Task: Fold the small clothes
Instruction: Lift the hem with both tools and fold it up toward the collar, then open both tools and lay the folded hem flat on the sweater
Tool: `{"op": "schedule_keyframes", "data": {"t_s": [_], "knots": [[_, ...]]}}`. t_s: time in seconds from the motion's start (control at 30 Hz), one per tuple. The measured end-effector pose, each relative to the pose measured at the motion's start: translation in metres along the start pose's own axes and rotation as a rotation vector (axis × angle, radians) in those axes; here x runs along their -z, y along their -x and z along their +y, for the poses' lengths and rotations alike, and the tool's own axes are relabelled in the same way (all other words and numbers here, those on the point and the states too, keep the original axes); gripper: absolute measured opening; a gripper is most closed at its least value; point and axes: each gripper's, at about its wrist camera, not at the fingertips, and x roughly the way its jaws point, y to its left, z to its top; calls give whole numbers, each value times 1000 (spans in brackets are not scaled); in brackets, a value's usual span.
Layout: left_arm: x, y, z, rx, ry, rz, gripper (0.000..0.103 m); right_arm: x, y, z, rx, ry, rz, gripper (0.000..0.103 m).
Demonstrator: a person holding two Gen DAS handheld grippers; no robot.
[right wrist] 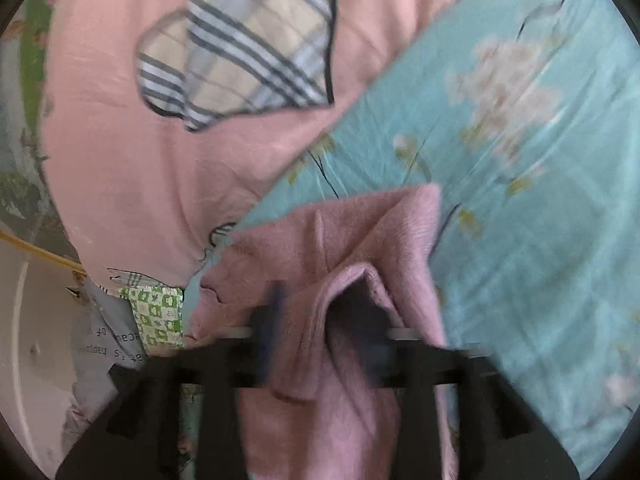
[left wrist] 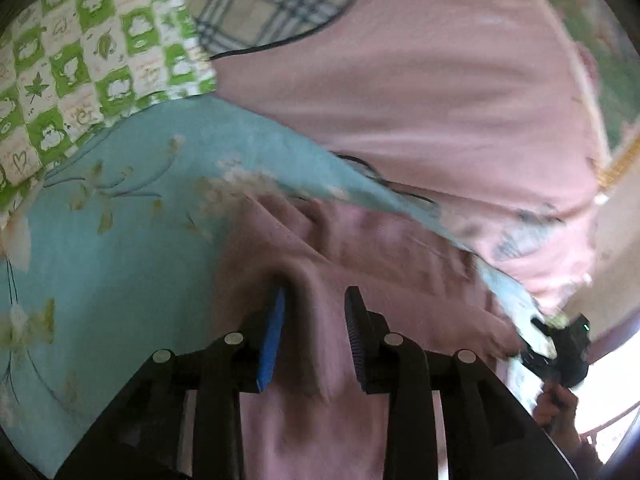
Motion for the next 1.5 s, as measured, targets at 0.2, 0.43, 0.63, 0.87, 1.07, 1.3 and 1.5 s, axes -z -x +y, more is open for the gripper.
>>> {"op": "schedule_keyframes", "data": {"t_s": [0.2, 0.43, 0.63, 0.87, 1.07, 1.3, 1.5], "knots": [[68, -22, -46, 132, -215, 252, 30, 71, 17, 57, -9, 326, 72, 72], [43, -81, -61, 45, -352, 281, 30, 116, -70, 98, 124, 699, 354, 71], [-46, -100, -33, -29, -216, 95, 27, 14, -80, 64, 213, 487, 91, 70], [-84, -89, -22, -82, -84, -13, 29, -32, -55, 45, 166, 262, -90, 71], [-29, -49, -32, -11, -93, 16, 39, -4, -13, 45, 123, 263, -96, 71], [47, -39, -10, -21, -55, 142, 41, 90, -4, 38, 138, 362, 95, 71], [65, -34, 21, -86, -22, 146, 31, 124, 12, 0, 295, 339, 137, 71]]}}
